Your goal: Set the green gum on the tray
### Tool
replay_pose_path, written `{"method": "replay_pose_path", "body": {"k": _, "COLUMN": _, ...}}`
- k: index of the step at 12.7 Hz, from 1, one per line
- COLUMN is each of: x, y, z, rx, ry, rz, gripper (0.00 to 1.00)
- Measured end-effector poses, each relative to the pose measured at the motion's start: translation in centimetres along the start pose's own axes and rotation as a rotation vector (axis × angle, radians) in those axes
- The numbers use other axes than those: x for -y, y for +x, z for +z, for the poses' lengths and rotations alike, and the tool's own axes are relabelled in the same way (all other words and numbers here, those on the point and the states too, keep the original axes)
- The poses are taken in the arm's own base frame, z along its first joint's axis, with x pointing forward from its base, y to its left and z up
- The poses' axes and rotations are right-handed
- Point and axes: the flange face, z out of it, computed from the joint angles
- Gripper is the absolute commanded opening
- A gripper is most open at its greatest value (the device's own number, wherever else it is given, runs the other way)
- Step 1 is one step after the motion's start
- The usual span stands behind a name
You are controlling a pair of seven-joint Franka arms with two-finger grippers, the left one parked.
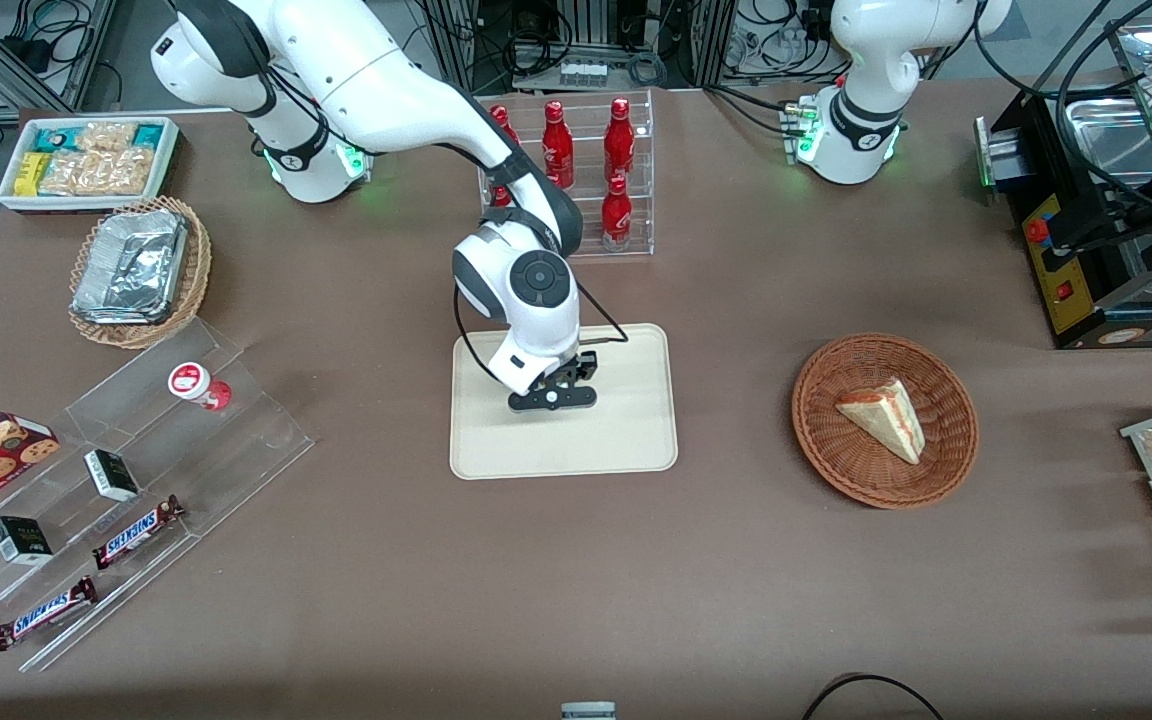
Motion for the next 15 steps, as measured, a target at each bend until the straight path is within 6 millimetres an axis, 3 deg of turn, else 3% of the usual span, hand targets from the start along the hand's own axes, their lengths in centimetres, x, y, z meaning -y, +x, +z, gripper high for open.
{"method": "replay_pose_path", "body": {"k": 4, "x": -0.3, "y": 0.7, "z": 0.0, "rx": -0.015, "ry": 0.011, "rz": 0.008, "gripper": 1.0}}
{"method": "replay_pose_path", "body": {"k": 6, "x": -1.0, "y": 1.9, "z": -1.5, "rx": -0.034, "ry": 0.029, "rz": 0.024, "gripper": 1.0}}
{"method": "replay_pose_path", "body": {"k": 8, "x": -2.5, "y": 3.1, "z": -5.3, "rx": -0.047, "ry": 0.045, "rz": 0.046, "gripper": 1.0}}
{"method": "replay_pose_path", "body": {"k": 10, "x": -5.4, "y": 3.9, "z": -11.0, "rx": -0.017, "ry": 0.032, "rz": 0.044, "gripper": 1.0}}
{"method": "replay_pose_path", "body": {"k": 13, "x": -12.5, "y": 4.8, "z": -19.8, "rx": 0.003, "ry": 0.037, "rz": 0.053, "gripper": 1.0}}
{"method": "replay_pose_path", "body": {"k": 15, "x": -17.5, "y": 4.4, "z": -23.4, "rx": 0.009, "ry": 0.046, "rz": 0.085, "gripper": 1.0}}
